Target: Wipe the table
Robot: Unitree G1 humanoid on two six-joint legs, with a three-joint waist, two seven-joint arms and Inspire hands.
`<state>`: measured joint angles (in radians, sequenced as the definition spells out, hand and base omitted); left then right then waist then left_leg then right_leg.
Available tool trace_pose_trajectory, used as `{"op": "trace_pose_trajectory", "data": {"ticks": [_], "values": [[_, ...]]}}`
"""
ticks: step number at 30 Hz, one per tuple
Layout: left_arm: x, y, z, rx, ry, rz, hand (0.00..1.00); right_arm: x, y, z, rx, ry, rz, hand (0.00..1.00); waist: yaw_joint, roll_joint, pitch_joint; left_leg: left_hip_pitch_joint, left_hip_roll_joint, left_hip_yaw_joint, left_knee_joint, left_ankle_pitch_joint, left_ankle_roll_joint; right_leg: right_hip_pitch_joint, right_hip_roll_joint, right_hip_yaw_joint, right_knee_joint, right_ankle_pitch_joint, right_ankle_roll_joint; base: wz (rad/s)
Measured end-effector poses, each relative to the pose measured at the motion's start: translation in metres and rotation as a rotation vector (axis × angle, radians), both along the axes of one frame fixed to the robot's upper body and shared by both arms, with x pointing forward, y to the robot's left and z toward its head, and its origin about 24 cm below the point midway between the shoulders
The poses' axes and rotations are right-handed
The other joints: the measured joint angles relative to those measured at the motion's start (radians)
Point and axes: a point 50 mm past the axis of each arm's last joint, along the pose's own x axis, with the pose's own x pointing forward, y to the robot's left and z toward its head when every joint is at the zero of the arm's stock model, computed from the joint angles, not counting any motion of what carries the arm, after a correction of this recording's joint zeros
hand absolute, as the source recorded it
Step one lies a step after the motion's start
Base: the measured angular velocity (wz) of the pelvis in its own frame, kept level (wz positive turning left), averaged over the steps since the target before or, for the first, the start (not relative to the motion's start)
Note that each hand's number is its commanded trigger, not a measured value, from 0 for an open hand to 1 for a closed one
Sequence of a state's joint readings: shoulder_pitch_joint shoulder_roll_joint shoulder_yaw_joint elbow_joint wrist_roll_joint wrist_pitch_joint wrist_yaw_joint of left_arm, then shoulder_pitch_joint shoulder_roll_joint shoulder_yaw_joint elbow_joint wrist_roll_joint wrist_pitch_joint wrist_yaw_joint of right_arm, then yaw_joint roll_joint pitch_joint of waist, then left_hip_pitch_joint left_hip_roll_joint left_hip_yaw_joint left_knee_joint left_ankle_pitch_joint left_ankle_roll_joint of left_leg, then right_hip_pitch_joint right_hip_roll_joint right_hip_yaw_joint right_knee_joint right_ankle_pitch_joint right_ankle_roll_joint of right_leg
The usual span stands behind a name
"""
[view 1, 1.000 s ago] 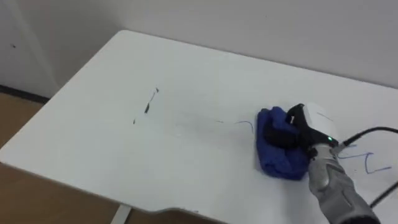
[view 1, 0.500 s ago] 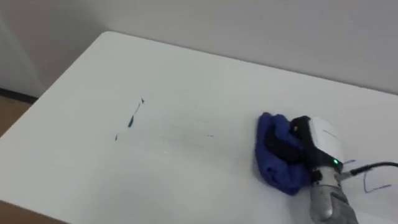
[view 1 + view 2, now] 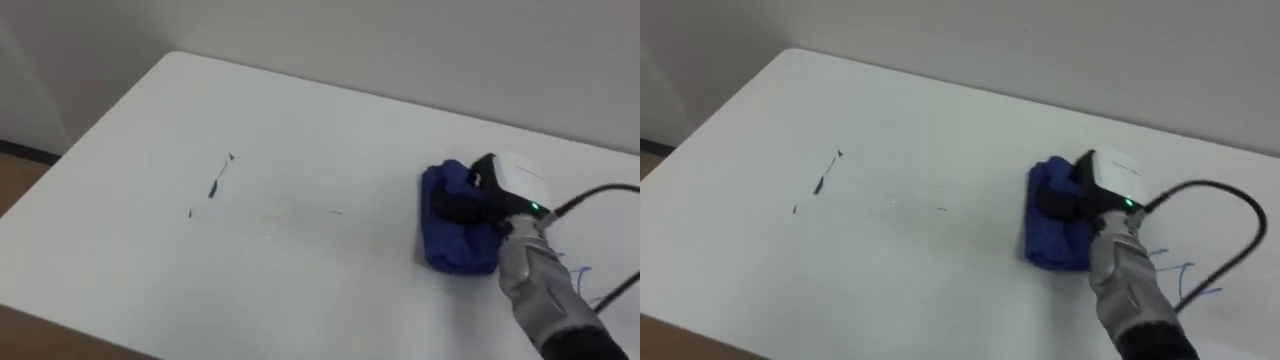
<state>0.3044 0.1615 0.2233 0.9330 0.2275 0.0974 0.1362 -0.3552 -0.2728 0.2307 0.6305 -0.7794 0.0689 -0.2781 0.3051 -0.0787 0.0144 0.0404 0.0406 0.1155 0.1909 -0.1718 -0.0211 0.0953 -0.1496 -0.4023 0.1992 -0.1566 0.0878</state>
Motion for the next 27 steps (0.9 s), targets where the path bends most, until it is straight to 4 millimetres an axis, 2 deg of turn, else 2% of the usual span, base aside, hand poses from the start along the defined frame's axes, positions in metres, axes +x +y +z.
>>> {"op": "trace_pose_trajectory", "data": {"ticks": [1,3,5,6,7,8,9,11,12,14,17,18,19,20,21,22,23,25,27], "values": [[-0.003,0.001,0.000,0.000,0.009,0.008,0.00,0.003,0.002,0.005,0.001,-0.023,0.011,1.00,0.000,-0.004,-0.0017,-0.008,-0.002,-0.020,0.001,0.000,0.000,0.002,0.000,-0.014,-0.001,0.000,0.000,0.43],[-0.015,0.003,0.001,0.002,0.039,0.027,0.00,-0.002,-0.003,0.001,0.010,-0.016,-0.005,1.00,0.001,-0.004,-0.0017,-0.008,-0.005,-0.038,0.001,-0.001,0.001,0.015,0.001,-0.012,-0.007,0.000,0.000,0.39],[-0.026,0.004,0.002,-0.002,0.061,0.040,0.00,-0.020,-0.016,-0.016,-0.003,0.032,-0.046,1.00,-0.013,-0.003,-0.0013,-0.006,-0.014,-0.054,0.004,-0.001,0.002,0.032,-0.004,-0.022,-0.018,0.000,0.001,0.37],[-0.032,0.005,0.002,-0.001,0.075,0.043,0.00,-0.038,-0.030,-0.033,0.000,0.085,-0.098,1.00,-0.042,0.001,0.0005,-0.001,-0.021,-0.074,0.004,-0.001,0.002,0.052,-0.008,-0.031,-0.021,0.000,0.001,0.58],[-0.040,0.007,0.004,0.005,0.092,0.048,0.00,-0.059,-0.044,-0.046,0.084,0.087,-0.183,1.00,-0.070,0.005,-0.0013,0.010,-0.029,-0.085,0.002,-0.001,0.003,0.075,-0.011,-0.036,-0.031,0.001,0.002,0.50],[-0.043,0.008,0.004,0.007,0.098,0.054,0.00,-0.066,-0.048,-0.048,0.094,0.080,-0.205,1.00,-0.082,0.007,-0.0028,0.016,-0.034,-0.086,0.003,-0.001,0.003,0.083,-0.015,-0.037,-0.032,-0.001,0.004,0.16],[-0.048,0.008,0.005,0.009,0.103,0.063,0.00,-0.077,-0.056,-0.053,0.108,0.073,-0.241,1.00,-0.101,0.014,-0.0091,0.026,-0.038,-0.087,0.001,-0.001,0.003,0.090,-0.020,-0.038,-0.031,-0.003,0.008,-0.10],[-0.047,0.009,0.006,0.011,0.092,0.068,0.00,-0.088,-0.064,-0.056,0.114,0.067,-0.280,1.00,-0.121,0.025,-0.0155,0.044,-0.039,-0.086,-0.008,-0.001,0.003,0.102,-0.022,-0.038,-0.030,-0.004,0.009,-0.12],[-0.039,0.009,0.005,0.012,0.062,0.056,0.00,-0.090,-0.067,-0.057,0.115,0.068,-0.293,1.00,-0.129,0.028,-0.0182,0.051,-0.039,-0.083,-0.012,-0.001,0.003,0.103,-0.022,-0.035,-0.029,-0.004,0.009,-0.14],[-0.024,0.009,0.005,0.017,0.016,0.018,0.00,-0.089,-0.067,-0.058,0.116,0.075,-0.296,1.00,-0.126,0.030,-0.0179,0.057,-0.037,-0.080,-0.015,-0.001,0.003,0.105,-0.021,-0.035,-0.030,-0.005,0.010,-0.15],[-0.002,0.003,0.003,0.006,-0.027,-0.028,0.00,-0.078,-0.058,-0.058,0.118,0.088,-0.293,1.00,-0.110,0.033,-0.0171,0.074,-0.036,-0.074,-0.019,-0.002,0.005,0.115,-0.020,-0.018,-0.029,-0.006,0.013,-0.22],[0.007,0.000,0.003,0.000,-0.045,-0.046,0.00,-0.069,-0.052,-0.055,0.095,0.095,-0.278,1.00,-0.082,0.033,-0.0168,0.074,-0.031,-0.060,-0.026,-0.006,0.008,0.099,-0.019,-0.011,-0.028,-0.011,0.021,-0.62],[0.016,-0.005,0.001,-0.003,-0.056,-0.065,0.00,-0.056,-0.039,-0.050,0.084,0.099,-0.233,1.00,-0.058,0.033,-0.0156,0.065,-0.027,-0.047,-0.028,-0.009,0.008,0.080,-0.017,-0.010,-0.028,-0.013,0.021,-0.63],[0.018,-0.008,0.001,-0.005,-0.059,-0.073,0.00,-0.050,-0.033,-0.048,0.077,0.104,-0.208,1.00,-0.053,0.033,-0.0160,0.055,-0.024,-0.048,-0.026,-0.009,0.008,0.074,-0.014,-0.009,-0.026,-0.009,0.015,-0.43],[0.024,-0.012,-0.001,-0.012,-0.061,-0.092,0.00,-0.041,-0.018,-0.045,0.067,0.119,-0.153,1.00,-0.040,0.032,-0.0160,0.045,-0.019,-0.044,-0.023,-0.009,0.006,0.061,-0.010,-0.003,-0.020,-0.006,0.010,-0.21],[0.026,-0.016,-0.002,-0.021,-0.050,-0.114,0.00,-0.032,-0.004,-0.041,0.055,0.134,-0.095,1.00,-0.018,0.031,-0.0153,0.044,-0.012,-0.033,-0.021,-0.007,0.003,0.052,-0.005,0.004,-0.012,-0.005,0.008,-0.15],[0.025,-0.017,-0.003,-0.024,-0.043,-0.122,0.00,-0.028,0.006,-0.040,0.052,0.138,-0.059,1.00,-0.011,0.030,-0.0147,0.044,-0.010,-0.032,-0.020,-0.007,0.001,0.052,-0.002,0.005,-0.012,-0.004,0.007,-0.08],[0.023,-0.021,-0.004,-0.034,-0.019,-0.147,0.00,-0.017,0.040,-0.033,0.080,0.137,0.054,1.00,0.014,0.025,-0.0086,0.042,-0.005,-0.037,-0.018,-0.004,-0.002,0.047,0.004,0.003,-0.014,-0.003,0.005,0.08],[0.013,-0.022,-0.005,-0.038,0.009,-0.142,0.00,-0.014,0.054,-0.030,0.097,0.138,0.114,1.00,0.034,0.025,-0.0066,0.040,-0.006,-0.044,-0.018,-0.004,-0.002,0.046,0.004,-0.001,-0.014,-0.003,0.005,0.16]]}}
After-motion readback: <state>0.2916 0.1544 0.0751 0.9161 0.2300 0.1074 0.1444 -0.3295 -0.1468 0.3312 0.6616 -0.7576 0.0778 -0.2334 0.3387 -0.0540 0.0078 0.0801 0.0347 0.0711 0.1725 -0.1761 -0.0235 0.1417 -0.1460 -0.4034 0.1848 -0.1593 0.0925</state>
